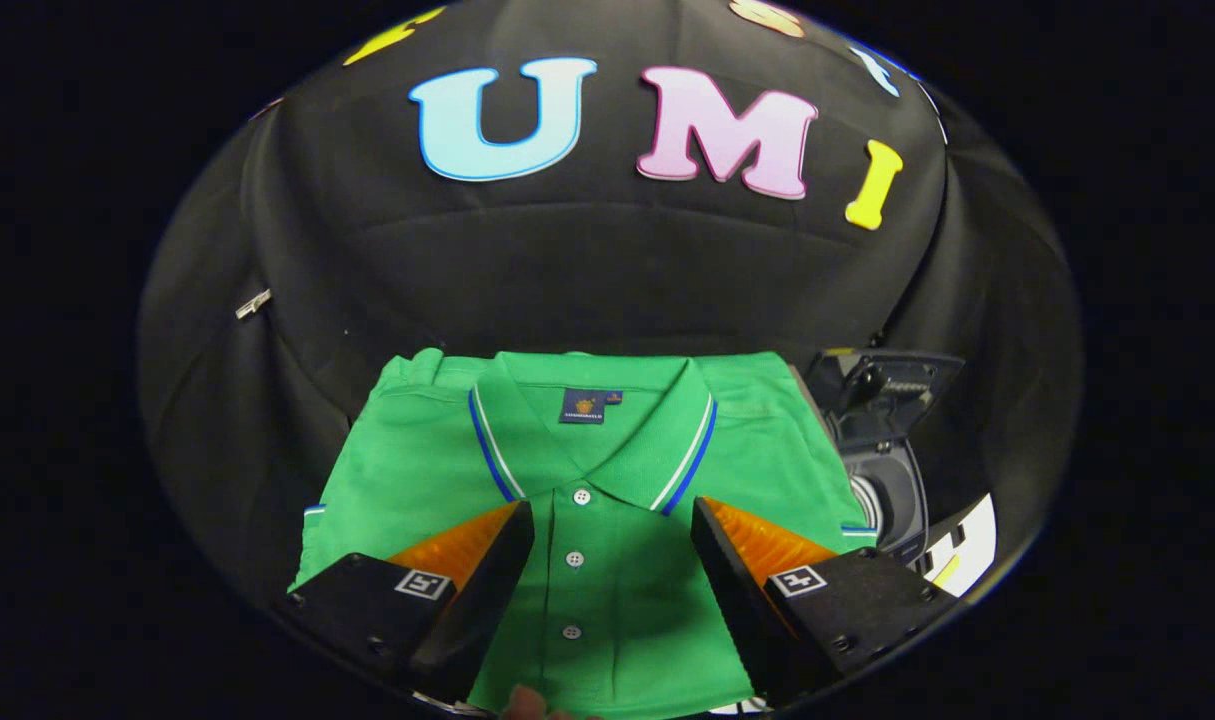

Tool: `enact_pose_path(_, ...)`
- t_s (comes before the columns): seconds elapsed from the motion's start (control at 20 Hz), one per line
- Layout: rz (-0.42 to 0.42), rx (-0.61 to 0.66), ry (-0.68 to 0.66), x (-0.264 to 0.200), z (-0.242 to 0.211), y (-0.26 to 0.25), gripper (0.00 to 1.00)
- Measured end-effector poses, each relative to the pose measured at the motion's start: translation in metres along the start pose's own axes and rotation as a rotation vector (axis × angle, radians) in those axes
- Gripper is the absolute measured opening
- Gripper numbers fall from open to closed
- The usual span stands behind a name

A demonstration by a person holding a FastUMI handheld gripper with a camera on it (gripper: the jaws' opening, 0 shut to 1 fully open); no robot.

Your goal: Put the clothes into the washing machine and then close the washing machine lid.

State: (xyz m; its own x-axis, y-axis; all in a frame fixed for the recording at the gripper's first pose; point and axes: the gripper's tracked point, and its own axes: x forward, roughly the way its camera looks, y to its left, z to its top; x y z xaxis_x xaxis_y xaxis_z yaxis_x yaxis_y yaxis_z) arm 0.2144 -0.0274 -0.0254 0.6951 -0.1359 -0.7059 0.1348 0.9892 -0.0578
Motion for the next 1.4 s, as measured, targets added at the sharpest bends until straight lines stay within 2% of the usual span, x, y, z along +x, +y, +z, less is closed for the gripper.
enact_pose_path(0.1,0.026,0.027,0.086,0.006,-0.014,0.002,0.99)
enact_pose_path(0.15,0.029,0.021,0.087,0.004,-0.011,0.003,1.00)
enact_pose_path(0.35,0.007,-0.035,0.139,0.010,-0.014,0.003,1.00)
enact_pose_path(0.7,-0.017,-0.013,0.282,0.015,-0.017,-0.003,1.00)
enact_pose_path(0.75,-0.017,-0.019,0.291,0.014,-0.017,-0.007,0.97)
enact_pose_path(0.8,-0.019,-0.021,0.294,0.013,-0.015,-0.010,0.91)
enact_pose_path(1.1,-0.024,-0.044,0.217,0.019,-0.012,-0.023,0.26)
enact_pose_path(1.15,-0.021,-0.057,0.174,0.021,-0.006,-0.023,0.26)
enact_pose_path(1.25,-0.028,-0.085,0.164,0.019,-0.008,-0.023,0.07)
enact_pose_path(1.4,-0.037,-0.102,0.118,0.016,-0.003,-0.022,0.07)
